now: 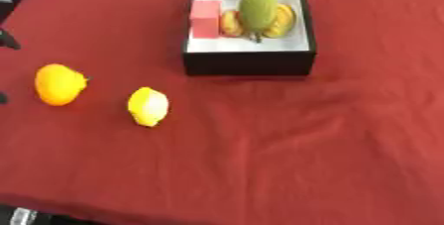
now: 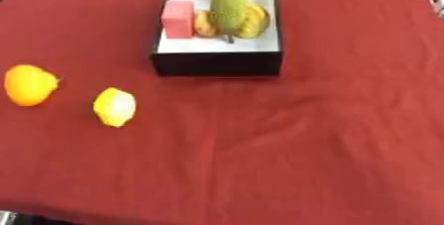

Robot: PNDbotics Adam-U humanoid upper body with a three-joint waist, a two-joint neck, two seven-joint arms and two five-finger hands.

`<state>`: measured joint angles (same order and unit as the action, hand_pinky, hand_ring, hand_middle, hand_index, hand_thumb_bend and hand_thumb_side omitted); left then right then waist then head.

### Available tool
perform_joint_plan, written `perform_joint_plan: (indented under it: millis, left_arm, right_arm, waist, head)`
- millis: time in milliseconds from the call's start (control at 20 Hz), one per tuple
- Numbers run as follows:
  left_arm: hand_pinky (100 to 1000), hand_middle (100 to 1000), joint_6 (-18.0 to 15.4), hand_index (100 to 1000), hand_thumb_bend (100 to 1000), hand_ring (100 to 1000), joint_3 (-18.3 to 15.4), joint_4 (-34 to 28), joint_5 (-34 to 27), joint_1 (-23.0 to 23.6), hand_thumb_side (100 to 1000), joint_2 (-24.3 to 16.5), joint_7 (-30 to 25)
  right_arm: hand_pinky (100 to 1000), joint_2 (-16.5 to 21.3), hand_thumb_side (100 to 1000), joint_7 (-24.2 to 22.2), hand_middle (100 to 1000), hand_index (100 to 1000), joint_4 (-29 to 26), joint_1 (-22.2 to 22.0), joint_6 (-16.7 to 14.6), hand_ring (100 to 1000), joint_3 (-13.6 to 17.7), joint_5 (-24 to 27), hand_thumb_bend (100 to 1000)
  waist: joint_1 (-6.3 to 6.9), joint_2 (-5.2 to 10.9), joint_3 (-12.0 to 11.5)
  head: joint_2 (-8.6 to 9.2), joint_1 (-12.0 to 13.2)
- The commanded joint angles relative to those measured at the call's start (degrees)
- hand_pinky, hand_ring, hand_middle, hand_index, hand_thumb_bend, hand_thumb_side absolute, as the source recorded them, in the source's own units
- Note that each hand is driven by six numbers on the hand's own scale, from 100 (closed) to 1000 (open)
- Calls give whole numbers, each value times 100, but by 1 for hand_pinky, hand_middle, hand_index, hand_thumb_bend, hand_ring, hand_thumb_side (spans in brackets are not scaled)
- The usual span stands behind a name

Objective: Pick up objects on the table and place them in the box.

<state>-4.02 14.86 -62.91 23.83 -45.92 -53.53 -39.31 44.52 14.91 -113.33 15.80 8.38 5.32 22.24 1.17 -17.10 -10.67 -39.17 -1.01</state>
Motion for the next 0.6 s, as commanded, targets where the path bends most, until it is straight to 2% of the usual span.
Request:
perform_joint_plan:
  millis: [50, 600]
  left_arm:
    - [865, 800, 17, 824, 765, 882, -2, 108, 86, -119, 164, -80, -1]
    - [841, 791, -12, 830, 749, 862, 73, 564, 464, -298, 160, 382, 385]
  right_arm:
    - [822, 81, 266, -2, 706, 859, -126, 79, 22, 796, 36, 40, 264]
    - [822, 14, 270, -10, 703, 857, -126, 97, 88, 793, 12, 61, 265]
  waist:
    - [-4, 134, -13]
    - [-26, 114, -6]
  head:
    - [-1, 38]
    - [-13, 70]
